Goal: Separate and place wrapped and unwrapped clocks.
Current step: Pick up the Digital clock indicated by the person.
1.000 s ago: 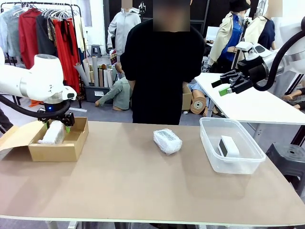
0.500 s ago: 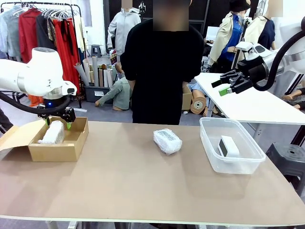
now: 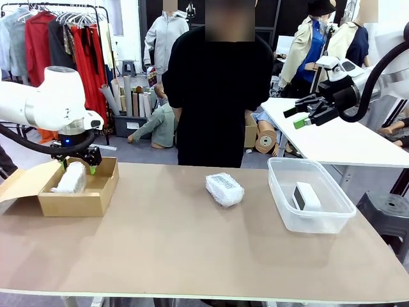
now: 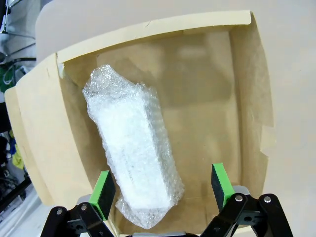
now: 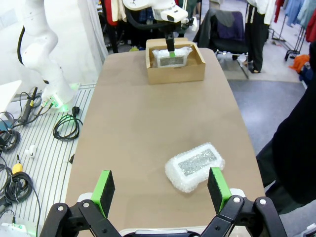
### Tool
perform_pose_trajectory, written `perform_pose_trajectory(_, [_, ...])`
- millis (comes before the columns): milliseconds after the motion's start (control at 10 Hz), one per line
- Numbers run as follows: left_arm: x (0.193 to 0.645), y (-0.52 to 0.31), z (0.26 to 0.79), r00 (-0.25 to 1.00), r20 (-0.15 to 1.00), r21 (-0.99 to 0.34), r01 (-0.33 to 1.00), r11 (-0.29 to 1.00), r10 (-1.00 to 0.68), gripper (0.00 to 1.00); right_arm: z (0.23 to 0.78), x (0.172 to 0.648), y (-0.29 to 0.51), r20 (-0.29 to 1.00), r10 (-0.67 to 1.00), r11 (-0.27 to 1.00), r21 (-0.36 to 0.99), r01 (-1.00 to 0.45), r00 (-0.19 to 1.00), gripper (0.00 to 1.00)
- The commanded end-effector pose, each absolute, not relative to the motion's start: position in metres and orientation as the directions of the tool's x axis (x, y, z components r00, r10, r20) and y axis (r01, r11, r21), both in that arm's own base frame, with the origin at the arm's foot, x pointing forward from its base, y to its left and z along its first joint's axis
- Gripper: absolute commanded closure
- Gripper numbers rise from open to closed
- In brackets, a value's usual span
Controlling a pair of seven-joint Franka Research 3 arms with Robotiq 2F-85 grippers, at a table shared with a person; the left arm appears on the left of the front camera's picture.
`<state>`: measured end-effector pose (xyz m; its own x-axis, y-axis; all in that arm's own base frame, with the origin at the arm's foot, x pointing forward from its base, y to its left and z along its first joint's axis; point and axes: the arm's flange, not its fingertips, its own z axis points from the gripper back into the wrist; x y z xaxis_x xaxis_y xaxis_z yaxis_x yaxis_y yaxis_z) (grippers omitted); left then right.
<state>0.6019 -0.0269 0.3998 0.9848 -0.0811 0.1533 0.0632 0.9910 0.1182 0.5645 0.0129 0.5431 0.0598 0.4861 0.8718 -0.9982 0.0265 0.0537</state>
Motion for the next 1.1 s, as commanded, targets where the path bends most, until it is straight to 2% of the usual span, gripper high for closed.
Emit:
perform_pose_trajectory(0, [0.603,-0.027,0.402,0.983,0.163,0.123,0.068,0.99,-0.088,0.0,0.544,0.564,0.013,0.871,0.489,0.027,0.05,-0.998,0.057,0.0])
perform_pose_trajectory(400, [0.602,-0.027,0.4,0.985,0.154,0.118,0.063,0.991,-0.081,0.0,0.544,0.564,0.013,0.871,0.489,0.027,0.05,-0.998,0.057,0.0])
perform_pose_trajectory(500, [0.598,-0.042,0.408,0.984,0.127,0.039,0.12,0.992,-0.124,0.0,0.544,0.564,0.013,0.871,0.489,0.027,0.05,-0.998,0.057,0.0])
perform_pose_trajectory(700, [0.584,-0.057,0.431,0.956,0.064,-0.03,0.288,0.957,-0.285,0.0,0.544,0.564,0.013,0.871,0.489,0.027,0.05,-0.998,0.057,0.0])
perform_pose_trajectory(1000, [0.567,-0.074,0.461,0.85,0.136,-0.209,0.526,0.824,-0.508,0.0,0.544,0.564,0.013,0.871,0.489,0.027,0.05,-0.998,0.057,0.0])
